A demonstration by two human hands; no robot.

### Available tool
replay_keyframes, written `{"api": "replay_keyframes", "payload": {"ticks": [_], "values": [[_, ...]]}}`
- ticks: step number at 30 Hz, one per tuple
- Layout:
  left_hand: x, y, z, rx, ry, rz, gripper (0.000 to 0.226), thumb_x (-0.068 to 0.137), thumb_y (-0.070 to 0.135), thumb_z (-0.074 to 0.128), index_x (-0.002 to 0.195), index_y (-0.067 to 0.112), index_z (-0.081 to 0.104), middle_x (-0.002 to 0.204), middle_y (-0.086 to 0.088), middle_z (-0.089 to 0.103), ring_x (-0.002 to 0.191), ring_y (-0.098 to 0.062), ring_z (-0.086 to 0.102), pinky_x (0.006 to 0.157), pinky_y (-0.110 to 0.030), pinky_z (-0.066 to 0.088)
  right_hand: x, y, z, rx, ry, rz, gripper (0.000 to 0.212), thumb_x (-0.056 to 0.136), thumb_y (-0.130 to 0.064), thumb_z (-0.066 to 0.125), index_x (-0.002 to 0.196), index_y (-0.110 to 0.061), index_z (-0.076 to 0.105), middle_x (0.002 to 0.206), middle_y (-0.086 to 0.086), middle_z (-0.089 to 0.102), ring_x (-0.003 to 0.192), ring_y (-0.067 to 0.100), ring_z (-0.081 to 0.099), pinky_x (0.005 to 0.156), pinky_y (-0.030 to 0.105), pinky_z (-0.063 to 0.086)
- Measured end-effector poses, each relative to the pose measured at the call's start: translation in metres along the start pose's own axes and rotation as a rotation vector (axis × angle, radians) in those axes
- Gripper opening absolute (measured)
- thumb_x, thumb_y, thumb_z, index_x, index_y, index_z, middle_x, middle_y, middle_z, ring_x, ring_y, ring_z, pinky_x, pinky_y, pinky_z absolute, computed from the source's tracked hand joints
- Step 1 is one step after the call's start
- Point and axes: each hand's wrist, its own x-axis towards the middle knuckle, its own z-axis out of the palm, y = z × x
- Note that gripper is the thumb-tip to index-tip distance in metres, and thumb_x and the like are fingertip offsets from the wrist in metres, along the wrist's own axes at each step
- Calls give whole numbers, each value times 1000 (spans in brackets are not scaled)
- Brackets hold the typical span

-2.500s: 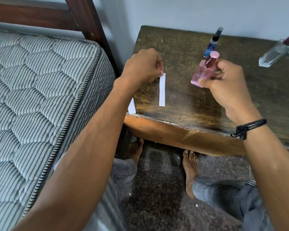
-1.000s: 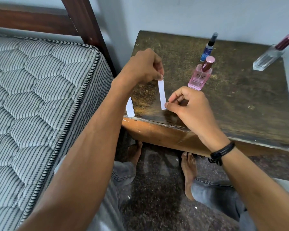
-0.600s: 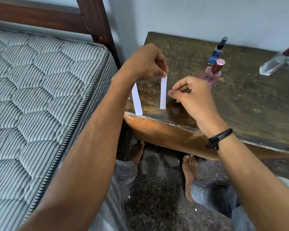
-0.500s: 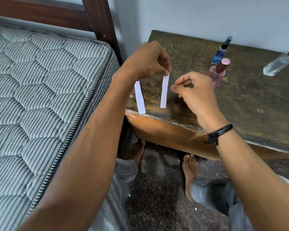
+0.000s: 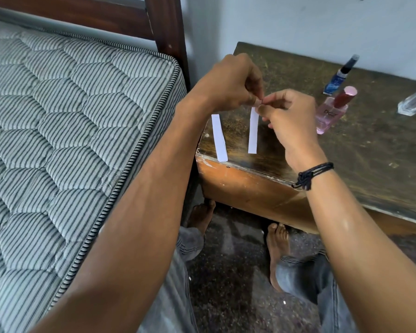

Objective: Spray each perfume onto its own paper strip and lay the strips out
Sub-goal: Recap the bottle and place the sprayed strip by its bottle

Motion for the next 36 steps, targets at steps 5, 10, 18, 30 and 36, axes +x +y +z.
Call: {"api": "replay_keyframes", "payload": {"ticks": [5, 10, 18, 30, 36], "values": [[-2, -2, -3, -4, 9, 7, 12, 78, 17, 84, 89, 19, 81, 82, 8, 75, 77, -1, 68, 78, -25, 59, 3, 1, 4, 38, -10, 7, 20, 83, -16, 83, 79, -26, 67, 90, 7, 76, 71, 9, 66, 65, 24, 51], [-2, 0, -2, -20, 25, 35, 13, 79, 15, 83, 91, 18, 81, 81, 10, 73, 76, 3, 67, 80, -24, 58, 6, 0, 4, 67, -26, -5, 18, 85, -15, 81, 82, -27, 69, 84, 0, 75, 68, 4, 64, 61, 16, 49], [-4, -8, -7, -52, 59, 33, 11, 79, 21, 84, 90, 21, 80, 81, 11, 74, 78, 0, 69, 80, -24, 58, 12, 5, 6, 31, -17, -64, 17, 85, -18, 82, 75, -28, 72, 84, 0, 76, 72, 8, 64, 67, 24, 51], [-7, -32, -6, 50, 101, -228, 14, 77, 16, 83, 86, 25, 78, 72, 20, 64, 86, -11, 70, 92, -36, 57, 42, 17, 8, -115, 29, -154, 16, 86, -18, 80, 82, -32, 74, 81, -10, 72, 77, 8, 65, 79, 36, 58], [-4, -35, 1, 35, 64, -274, 15, 79, 20, 81, 91, 28, 76, 76, 19, 62, 91, -14, 68, 91, -34, 56, 74, 16, 17, -135, 35, -132, 21, 84, -20, 81, 73, -36, 73, 79, -11, 73, 75, 8, 66, 74, 36, 58]]}}
